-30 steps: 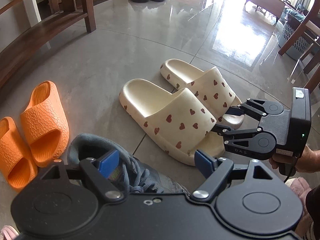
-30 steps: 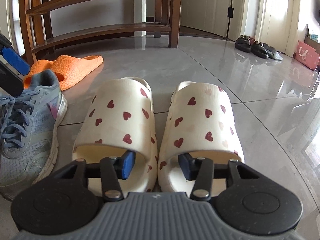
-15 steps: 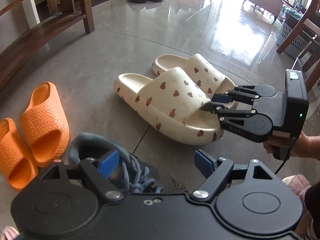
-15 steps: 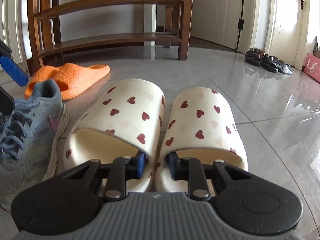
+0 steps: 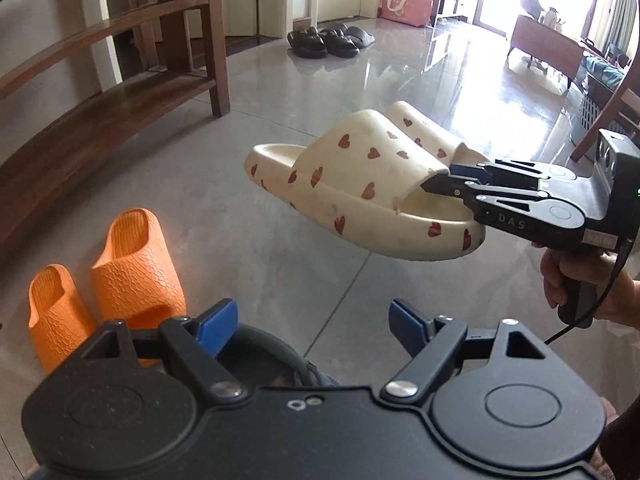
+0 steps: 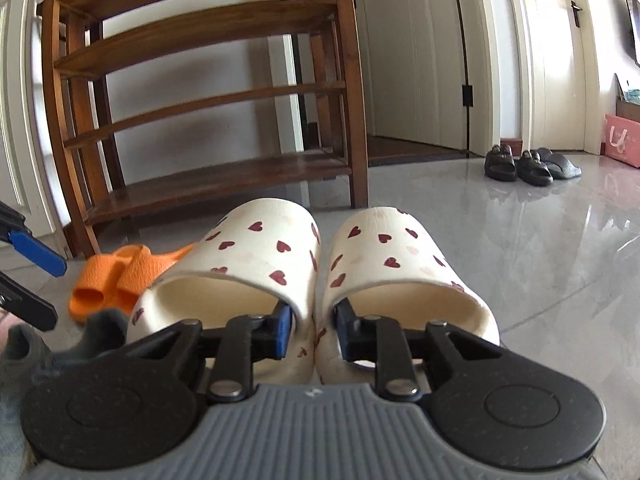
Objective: Organize scattered shoes
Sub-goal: 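Lift the cream slides with the right tool and carry them onto the rack shelf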
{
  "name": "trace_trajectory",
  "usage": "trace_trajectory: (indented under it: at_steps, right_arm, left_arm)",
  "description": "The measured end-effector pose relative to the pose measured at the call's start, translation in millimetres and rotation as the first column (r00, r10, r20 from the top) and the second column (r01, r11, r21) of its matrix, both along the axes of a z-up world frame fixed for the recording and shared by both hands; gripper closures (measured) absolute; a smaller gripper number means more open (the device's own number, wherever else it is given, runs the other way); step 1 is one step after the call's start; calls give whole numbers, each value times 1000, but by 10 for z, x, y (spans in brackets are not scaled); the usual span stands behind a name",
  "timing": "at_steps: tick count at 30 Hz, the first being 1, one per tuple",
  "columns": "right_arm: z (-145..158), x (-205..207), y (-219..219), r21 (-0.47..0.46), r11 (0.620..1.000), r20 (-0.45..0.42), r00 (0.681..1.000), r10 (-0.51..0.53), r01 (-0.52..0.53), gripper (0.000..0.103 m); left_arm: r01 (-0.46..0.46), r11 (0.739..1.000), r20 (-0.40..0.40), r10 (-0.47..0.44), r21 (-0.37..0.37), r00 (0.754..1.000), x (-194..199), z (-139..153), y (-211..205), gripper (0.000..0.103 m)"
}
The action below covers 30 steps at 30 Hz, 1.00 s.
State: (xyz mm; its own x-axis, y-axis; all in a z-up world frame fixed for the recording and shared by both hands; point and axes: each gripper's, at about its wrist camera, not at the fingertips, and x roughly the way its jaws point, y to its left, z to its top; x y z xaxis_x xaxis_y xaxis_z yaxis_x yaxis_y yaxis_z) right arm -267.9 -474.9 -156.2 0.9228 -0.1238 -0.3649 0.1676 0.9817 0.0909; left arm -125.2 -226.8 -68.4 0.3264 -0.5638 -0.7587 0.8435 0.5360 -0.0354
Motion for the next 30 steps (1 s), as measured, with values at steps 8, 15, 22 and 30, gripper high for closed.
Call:
trace_trajectory:
  at_steps: [8, 15, 22, 30]
  right_arm:
    - [928, 835, 131, -139, 988, 191, 977, 96, -70, 74]
    - [1480, 2461, 148, -223, 973, 251, 961, 119, -62, 74]
    - [1560, 3833, 130, -189, 981, 165, 984, 72, -40, 74]
    - [1300, 4020, 192, -193, 979, 91, 992, 84, -65, 73]
  left_arm:
    - [-138, 987, 18, 140, -77, 990, 154, 340, 319, 20]
    - [-228, 972, 56, 232, -62, 971, 130, 547, 595, 20]
    - [-385, 919, 114, 392, -82, 913, 322, 737, 846, 19]
    - [-518, 836, 293, 549, -182, 782, 715, 1055, 925, 19]
